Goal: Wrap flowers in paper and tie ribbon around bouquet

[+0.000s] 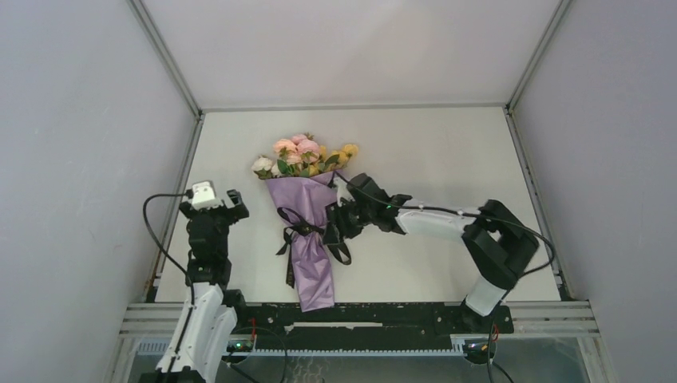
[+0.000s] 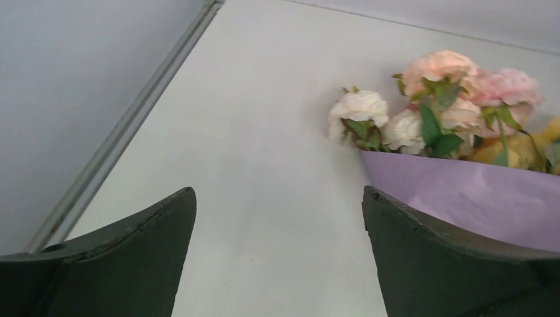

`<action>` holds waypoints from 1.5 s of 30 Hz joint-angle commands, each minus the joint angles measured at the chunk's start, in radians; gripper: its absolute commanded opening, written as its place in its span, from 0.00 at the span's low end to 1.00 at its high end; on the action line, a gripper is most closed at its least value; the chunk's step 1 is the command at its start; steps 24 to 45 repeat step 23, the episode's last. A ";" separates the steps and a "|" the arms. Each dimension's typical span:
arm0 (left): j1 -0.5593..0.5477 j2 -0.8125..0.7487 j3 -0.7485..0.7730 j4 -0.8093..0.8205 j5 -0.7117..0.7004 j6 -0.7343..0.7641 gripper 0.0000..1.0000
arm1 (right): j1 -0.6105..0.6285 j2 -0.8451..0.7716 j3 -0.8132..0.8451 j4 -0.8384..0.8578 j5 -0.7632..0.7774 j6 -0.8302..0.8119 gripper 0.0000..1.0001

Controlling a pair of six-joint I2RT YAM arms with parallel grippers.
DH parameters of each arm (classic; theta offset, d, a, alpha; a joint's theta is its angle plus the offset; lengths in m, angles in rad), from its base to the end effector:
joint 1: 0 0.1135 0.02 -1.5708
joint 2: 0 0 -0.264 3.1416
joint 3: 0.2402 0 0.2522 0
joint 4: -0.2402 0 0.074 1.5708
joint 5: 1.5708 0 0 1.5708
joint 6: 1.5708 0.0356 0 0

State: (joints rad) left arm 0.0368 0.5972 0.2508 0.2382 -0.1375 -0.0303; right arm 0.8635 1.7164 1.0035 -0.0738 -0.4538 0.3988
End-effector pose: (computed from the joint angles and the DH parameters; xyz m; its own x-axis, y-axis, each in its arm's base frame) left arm 0.1608 0.0108 0.2234 -0.1026 -0.0338 -0.9941 -0.1758 0.9843 -0.0153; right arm 0.2206 0.2820 0.1848 -0.7674 -0.3605 -0.5302 -0.6363 0.5303 0.5603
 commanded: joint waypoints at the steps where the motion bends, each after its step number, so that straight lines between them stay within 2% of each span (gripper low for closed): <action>1: 0.050 -0.061 -0.070 0.016 -0.135 -0.226 1.00 | -0.158 -0.247 -0.054 -0.067 0.056 -0.073 0.72; 2: 0.050 -0.068 -0.074 0.029 -0.154 -0.221 1.00 | -0.217 -0.311 -0.077 -0.085 0.064 -0.078 0.92; 3: 0.050 -0.074 -0.080 0.040 -0.156 -0.221 1.00 | -0.282 -0.395 -0.104 -0.106 0.072 -0.079 0.99; 6: 0.050 -0.083 -0.102 0.077 -0.129 -0.236 1.00 | -0.523 -0.541 -0.147 -0.201 0.127 -0.065 1.00; 9: 0.050 -0.074 -0.120 0.096 -0.125 -0.231 1.00 | -0.805 -0.645 -0.207 -0.256 0.118 -0.072 1.00; 11: 0.052 -0.065 -0.123 0.090 -0.124 -0.229 1.00 | -0.913 -0.733 -0.269 -0.250 0.172 -0.065 1.00; 13: 0.056 -0.062 -0.126 0.090 -0.123 -0.229 1.00 | -0.962 -0.823 -0.339 -0.228 0.235 -0.067 1.00; 19: 0.057 -0.054 -0.133 0.096 -0.104 -0.221 1.00 | -0.986 -0.966 -0.488 -0.183 0.359 -0.080 0.99; 23: 0.057 -0.052 -0.134 0.100 -0.095 -0.217 1.00 | -0.989 -1.029 -0.568 -0.109 0.344 -0.082 0.99; 45: 0.057 -0.052 -0.134 0.100 -0.095 -0.217 1.00 | -0.989 -1.029 -0.568 -0.109 0.344 -0.082 0.99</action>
